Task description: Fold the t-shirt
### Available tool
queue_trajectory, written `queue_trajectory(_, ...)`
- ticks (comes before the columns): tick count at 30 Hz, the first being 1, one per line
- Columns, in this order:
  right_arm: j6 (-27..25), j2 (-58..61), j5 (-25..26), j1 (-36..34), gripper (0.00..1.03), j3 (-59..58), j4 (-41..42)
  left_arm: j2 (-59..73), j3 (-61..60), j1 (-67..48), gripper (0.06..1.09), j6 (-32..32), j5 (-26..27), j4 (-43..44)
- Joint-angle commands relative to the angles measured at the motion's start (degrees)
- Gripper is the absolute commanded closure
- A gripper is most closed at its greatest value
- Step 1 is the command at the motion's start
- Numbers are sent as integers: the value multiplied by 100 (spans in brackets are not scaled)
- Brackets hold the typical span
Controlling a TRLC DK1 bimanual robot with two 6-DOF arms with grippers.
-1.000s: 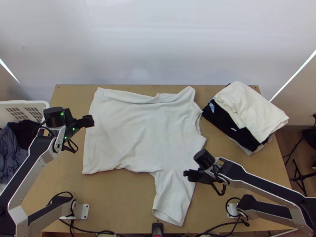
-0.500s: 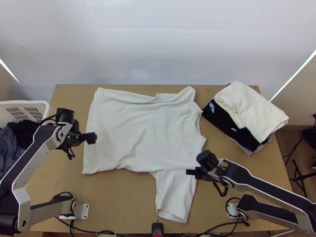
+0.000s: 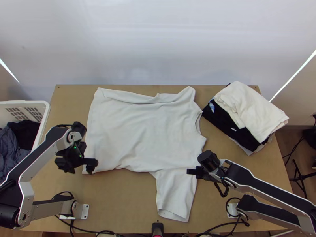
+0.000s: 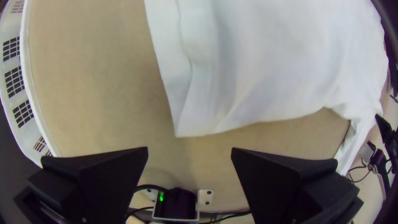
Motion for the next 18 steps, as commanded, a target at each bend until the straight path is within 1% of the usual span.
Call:
queue_trajectory(1,22,8,30,3,100,2,37,39,-233,-138,11,330,-103,-214)
queue_trajectory(5,22,17,30,3,100,2,54,-181,-251,-393,11,480,-94,340)
queue_trajectory(13,22,-36,48,3,100,-24,45,-5,-251,-516,11,576,-41,788)
queue_trajectory(14,22,-54,48,3,100,-24,45,12,-277,-516,14,585,-41,797)
queue_trajectory(15,22,-80,48,-6,100,-24,45,30,-312,-508,22,620,-41,858)
queue_trajectory(18,22,-133,48,-6,100,-33,54,74,-514,-420,40,699,-41,1210)
